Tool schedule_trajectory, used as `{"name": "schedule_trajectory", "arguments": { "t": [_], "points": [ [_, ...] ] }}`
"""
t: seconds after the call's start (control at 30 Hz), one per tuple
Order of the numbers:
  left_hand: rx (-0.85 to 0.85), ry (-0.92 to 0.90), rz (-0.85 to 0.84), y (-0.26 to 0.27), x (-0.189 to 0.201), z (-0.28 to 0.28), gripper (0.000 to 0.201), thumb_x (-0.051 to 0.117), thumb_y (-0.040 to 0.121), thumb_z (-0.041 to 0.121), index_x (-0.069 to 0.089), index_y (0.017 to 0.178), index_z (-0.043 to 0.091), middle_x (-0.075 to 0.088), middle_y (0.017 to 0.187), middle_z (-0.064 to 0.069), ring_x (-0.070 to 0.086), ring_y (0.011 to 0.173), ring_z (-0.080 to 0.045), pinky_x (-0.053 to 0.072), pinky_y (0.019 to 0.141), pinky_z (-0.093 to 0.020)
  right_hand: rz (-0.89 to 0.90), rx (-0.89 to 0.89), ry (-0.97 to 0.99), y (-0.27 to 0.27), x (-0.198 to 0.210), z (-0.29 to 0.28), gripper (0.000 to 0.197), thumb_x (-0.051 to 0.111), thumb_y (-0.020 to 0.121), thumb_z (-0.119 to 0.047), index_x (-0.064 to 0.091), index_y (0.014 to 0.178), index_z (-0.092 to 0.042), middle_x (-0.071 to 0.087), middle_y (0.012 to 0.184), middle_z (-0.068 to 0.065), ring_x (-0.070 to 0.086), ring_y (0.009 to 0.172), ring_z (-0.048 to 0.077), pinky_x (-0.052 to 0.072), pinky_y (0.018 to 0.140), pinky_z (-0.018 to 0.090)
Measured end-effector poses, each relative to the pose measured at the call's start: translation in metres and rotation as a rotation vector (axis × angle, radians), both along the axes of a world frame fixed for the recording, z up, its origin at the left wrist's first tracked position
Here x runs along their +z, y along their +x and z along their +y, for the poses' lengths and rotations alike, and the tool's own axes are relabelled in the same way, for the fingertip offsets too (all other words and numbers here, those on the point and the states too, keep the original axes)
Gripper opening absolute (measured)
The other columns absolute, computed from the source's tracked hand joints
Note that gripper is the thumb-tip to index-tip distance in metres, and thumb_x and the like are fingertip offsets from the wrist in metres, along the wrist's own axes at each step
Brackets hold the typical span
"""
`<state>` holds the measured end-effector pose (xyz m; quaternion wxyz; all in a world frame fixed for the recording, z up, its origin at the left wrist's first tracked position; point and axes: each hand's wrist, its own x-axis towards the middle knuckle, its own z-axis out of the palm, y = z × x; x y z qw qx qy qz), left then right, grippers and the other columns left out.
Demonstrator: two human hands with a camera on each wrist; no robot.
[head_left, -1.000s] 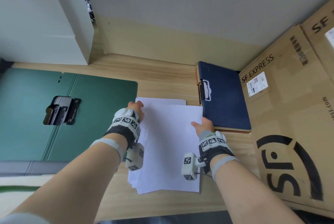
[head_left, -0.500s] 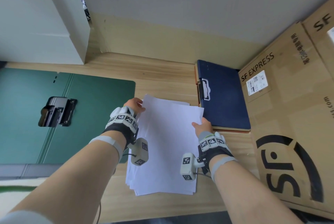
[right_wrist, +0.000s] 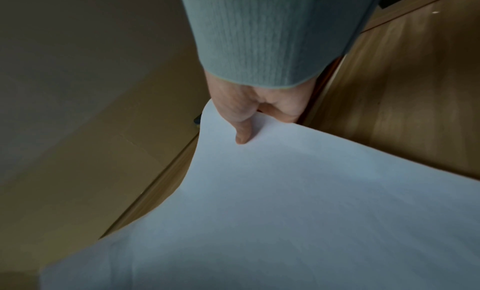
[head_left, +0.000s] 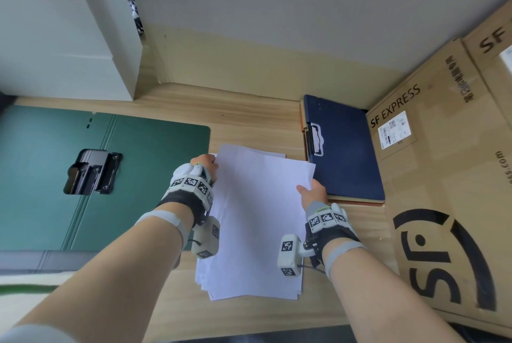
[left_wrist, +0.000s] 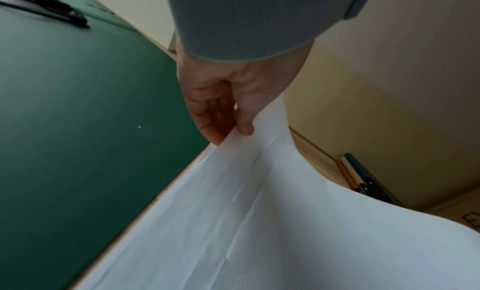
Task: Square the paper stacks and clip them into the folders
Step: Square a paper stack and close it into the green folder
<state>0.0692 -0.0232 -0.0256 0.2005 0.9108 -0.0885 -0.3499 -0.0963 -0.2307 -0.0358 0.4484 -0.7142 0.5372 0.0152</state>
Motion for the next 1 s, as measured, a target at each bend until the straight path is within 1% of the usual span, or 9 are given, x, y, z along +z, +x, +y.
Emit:
{"name": "schedule_trajectory", "arguments": {
  "t": [0.1, 0.17, 0.23, 0.3, 0.47, 0.6, 0.73, 0.87, 1.0],
  "points": [
    [-0.01, -0.011, -0.051, -0.003, 0.002, 0.003, 0.033, 0.045, 0.094, 0.006, 0.036, 0.063, 0.014, 0.062, 0.116, -0.015, 0.051, 0.085, -0.024, 0.035, 0.072, -0.026, -0.019, 0.001, 0.015, 0.002, 0.001, 0.004, 0.032, 0.052, 0.091, -0.007, 0.056, 0.122, 0.002, 0.061, 0.124, 0.019, 0.058, 0.112, 0.035, 0.044, 0.093, 0.033],
    [0.017, -0.079, -0.048, -0.004, 0.002, 0.004, 0.018, 0.042, 0.094, 0.004, 0.049, 0.079, 0.009, 0.058, 0.122, -0.018, 0.057, 0.093, -0.032, 0.04, 0.073, -0.03, -0.032, 0.007, 0.017, 0.004, 0.004, 0.006, 0.034, 0.051, 0.092, -0.007, 0.055, 0.125, 0.002, 0.06, 0.126, 0.018, 0.057, 0.114, 0.034, 0.042, 0.09, 0.03],
    [0.069, -0.164, -0.041, -0.007, 0.0, 0.007, 0.018, 0.04, 0.095, 0.007, 0.056, 0.093, 0.016, 0.062, 0.11, -0.017, 0.06, 0.091, -0.032, 0.039, 0.069, -0.029, -0.05, 0.005, 0.016, 0.007, 0.006, 0.009, 0.037, 0.052, 0.092, -0.008, 0.053, 0.128, 0.0, 0.059, 0.128, 0.016, 0.056, 0.116, 0.034, 0.041, 0.091, 0.029],
    [0.134, -0.252, -0.027, -0.01, -0.005, 0.009, 0.023, 0.039, 0.096, 0.017, 0.048, 0.077, 0.027, 0.06, 0.085, -0.015, 0.053, 0.071, -0.027, 0.037, 0.065, -0.029, -0.067, -0.002, 0.022, 0.011, 0.008, 0.012, 0.039, 0.052, 0.092, -0.011, 0.052, 0.13, -0.002, 0.058, 0.129, 0.016, 0.055, 0.117, 0.034, 0.042, 0.095, 0.032],
    [0.276, -0.454, 0.098, -0.024, 0.014, 0.007, 0.008, 0.04, 0.098, 0.019, 0.041, 0.095, 0.012, 0.047, 0.076, -0.008, 0.043, 0.06, -0.022, 0.032, 0.05, -0.024, -0.092, -0.013, 0.062, 0.025, 0.013, 0.025, 0.049, 0.053, 0.092, -0.017, 0.042, 0.138, -0.004, 0.051, 0.138, 0.016, 0.05, 0.124, 0.035, 0.041, 0.105, 0.041],
    [0.24, -0.5, 0.166, -0.026, 0.021, 0.014, 0.033, 0.05, 0.089, 0.002, 0.052, 0.121, 0.009, 0.062, 0.097, -0.013, 0.058, 0.084, -0.023, 0.046, 0.073, -0.028, -0.114, -0.016, 0.036, 0.033, 0.015, 0.034, 0.048, 0.053, 0.091, -0.016, 0.041, 0.134, -0.001, 0.05, 0.137, 0.015, 0.049, 0.124, 0.034, 0.039, 0.106, 0.041],
    [0.318, -0.636, 0.128, -0.023, 0.031, 0.021, 0.035, 0.045, 0.089, -0.002, 0.055, 0.121, 0.007, 0.062, 0.104, -0.011, 0.056, 0.088, -0.021, 0.047, 0.082, -0.034, -0.232, -0.08, 0.048, 0.032, 0.015, 0.037, 0.057, 0.064, 0.084, -0.011, 0.038, 0.134, -0.003, 0.055, 0.127, 0.012, 0.055, 0.117, 0.031, 0.042, 0.104, 0.044],
    [0.407, -0.756, 0.078, -0.015, 0.042, 0.029, 0.02, 0.048, 0.089, 0.004, 0.053, 0.104, 0.016, 0.059, 0.095, -0.008, 0.055, 0.082, -0.021, 0.045, 0.065, -0.026, -0.196, 0.052, 0.151, 0.028, 0.017, 0.044, 0.043, 0.06, 0.088, -0.009, 0.047, 0.128, 0.002, 0.064, 0.114, 0.015, 0.057, 0.115, 0.036, 0.044, 0.098, 0.039],
    [0.487, -0.82, 0.172, -0.007, 0.044, 0.04, 0.04, 0.07, 0.075, 0.015, 0.053, 0.112, 0.015, 0.064, 0.115, -0.016, 0.064, 0.101, -0.033, 0.053, 0.09, -0.047, -0.28, 0.101, 0.119, 0.033, 0.034, 0.053, 0.031, 0.051, 0.091, 0.003, 0.052, 0.121, 0.011, 0.059, 0.125, 0.025, 0.055, 0.101, 0.021, 0.039, 0.086, 0.026]
  ]
}}
